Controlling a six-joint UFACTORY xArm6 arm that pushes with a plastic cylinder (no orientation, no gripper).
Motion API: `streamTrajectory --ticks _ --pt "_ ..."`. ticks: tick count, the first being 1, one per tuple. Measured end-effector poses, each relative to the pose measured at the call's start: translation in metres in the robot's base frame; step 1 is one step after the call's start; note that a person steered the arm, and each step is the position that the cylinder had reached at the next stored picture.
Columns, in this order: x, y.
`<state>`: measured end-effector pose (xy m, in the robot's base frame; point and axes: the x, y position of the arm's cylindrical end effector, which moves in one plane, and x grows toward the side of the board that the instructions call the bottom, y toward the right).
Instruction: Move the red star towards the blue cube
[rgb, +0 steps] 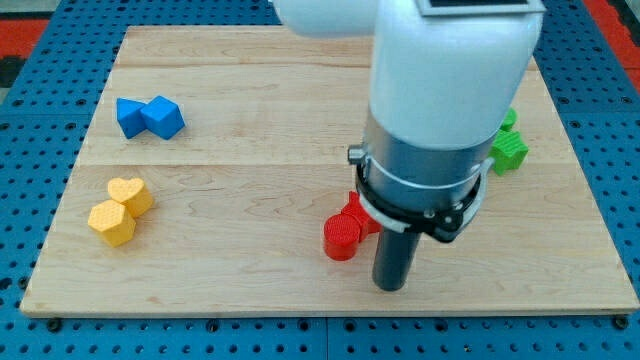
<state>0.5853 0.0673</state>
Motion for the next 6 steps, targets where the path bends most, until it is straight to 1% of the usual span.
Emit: streamTrajectory --ticks 1,2,3,4,6 --pt "-0.016 0.015" --pt "-0.041 0.017" --pt "-0.053 0.001" --pt "-0.063 -0.053" --pt "-0.094 -0.045"
